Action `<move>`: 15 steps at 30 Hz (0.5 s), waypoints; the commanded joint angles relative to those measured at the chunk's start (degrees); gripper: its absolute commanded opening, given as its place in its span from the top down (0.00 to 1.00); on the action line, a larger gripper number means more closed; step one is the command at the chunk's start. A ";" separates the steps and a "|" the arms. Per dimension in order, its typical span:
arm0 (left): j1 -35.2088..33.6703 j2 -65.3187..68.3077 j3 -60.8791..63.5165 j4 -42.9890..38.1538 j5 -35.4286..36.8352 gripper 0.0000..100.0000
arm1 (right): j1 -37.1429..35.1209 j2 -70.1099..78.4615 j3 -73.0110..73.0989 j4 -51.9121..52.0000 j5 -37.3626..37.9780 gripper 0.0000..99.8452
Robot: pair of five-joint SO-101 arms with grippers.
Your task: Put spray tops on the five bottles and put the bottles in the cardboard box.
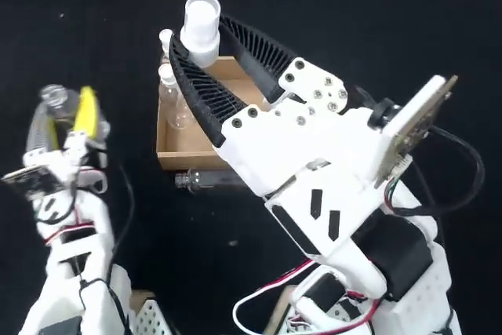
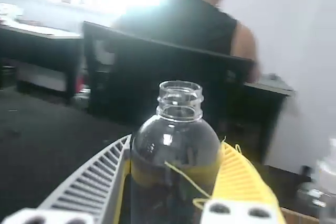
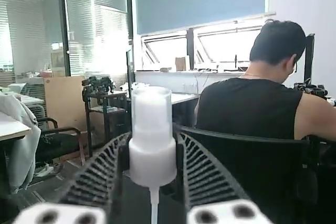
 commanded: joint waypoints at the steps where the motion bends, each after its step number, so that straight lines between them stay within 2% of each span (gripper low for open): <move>1: -9.27 -1.49 1.36 5.89 0.26 0.97 | -0.62 -0.84 -0.31 0.44 -0.09 0.99; 4: -15.69 -2.73 1.10 12.22 0.62 0.96 | -0.62 -1.01 -0.31 0.88 -0.09 0.99; 6: -16.31 -5.19 1.45 14.68 0.70 0.96 | -0.62 -1.01 -0.31 1.23 -0.09 0.99; 9: -15.87 -12.13 1.54 22.95 0.70 0.96 | -0.62 -0.84 -0.31 1.49 -0.09 0.99; 12: -14.11 -23.74 1.89 34.73 0.35 0.96 | -0.62 -0.84 -0.31 1.49 -0.09 0.99; 15: -11.82 -38.77 1.19 52.48 0.26 0.96 | -0.62 -1.01 -0.31 1.49 -0.09 0.99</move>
